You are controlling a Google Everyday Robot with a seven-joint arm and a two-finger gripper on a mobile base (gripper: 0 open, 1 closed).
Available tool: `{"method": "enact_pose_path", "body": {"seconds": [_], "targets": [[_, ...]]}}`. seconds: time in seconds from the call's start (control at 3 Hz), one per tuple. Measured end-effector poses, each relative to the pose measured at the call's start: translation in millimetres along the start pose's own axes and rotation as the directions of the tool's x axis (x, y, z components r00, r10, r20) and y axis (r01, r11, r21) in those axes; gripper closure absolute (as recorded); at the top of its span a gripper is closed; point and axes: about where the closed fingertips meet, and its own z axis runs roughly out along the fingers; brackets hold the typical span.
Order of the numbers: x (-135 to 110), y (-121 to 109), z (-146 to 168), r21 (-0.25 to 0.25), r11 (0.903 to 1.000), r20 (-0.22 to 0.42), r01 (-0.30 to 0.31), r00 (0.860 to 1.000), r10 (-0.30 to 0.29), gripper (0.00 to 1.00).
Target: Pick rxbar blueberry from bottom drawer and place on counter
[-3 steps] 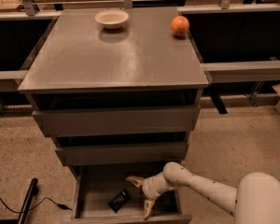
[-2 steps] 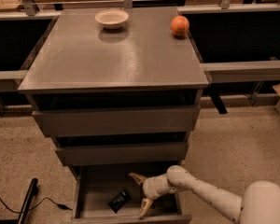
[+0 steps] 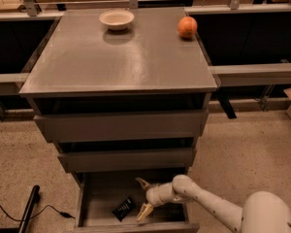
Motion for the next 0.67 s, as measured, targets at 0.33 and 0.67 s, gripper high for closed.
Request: {"method": "enact_pose_path", "body": {"seconds": [0.33, 0.67], "targets": [[26, -8, 23, 0.019, 0.9924, 0.026, -0.121, 0.992, 0.121, 0.0], [40, -13, 34, 0.037, 0.9863, 0.015, -0.161, 0.987, 0.16, 0.0]]}}
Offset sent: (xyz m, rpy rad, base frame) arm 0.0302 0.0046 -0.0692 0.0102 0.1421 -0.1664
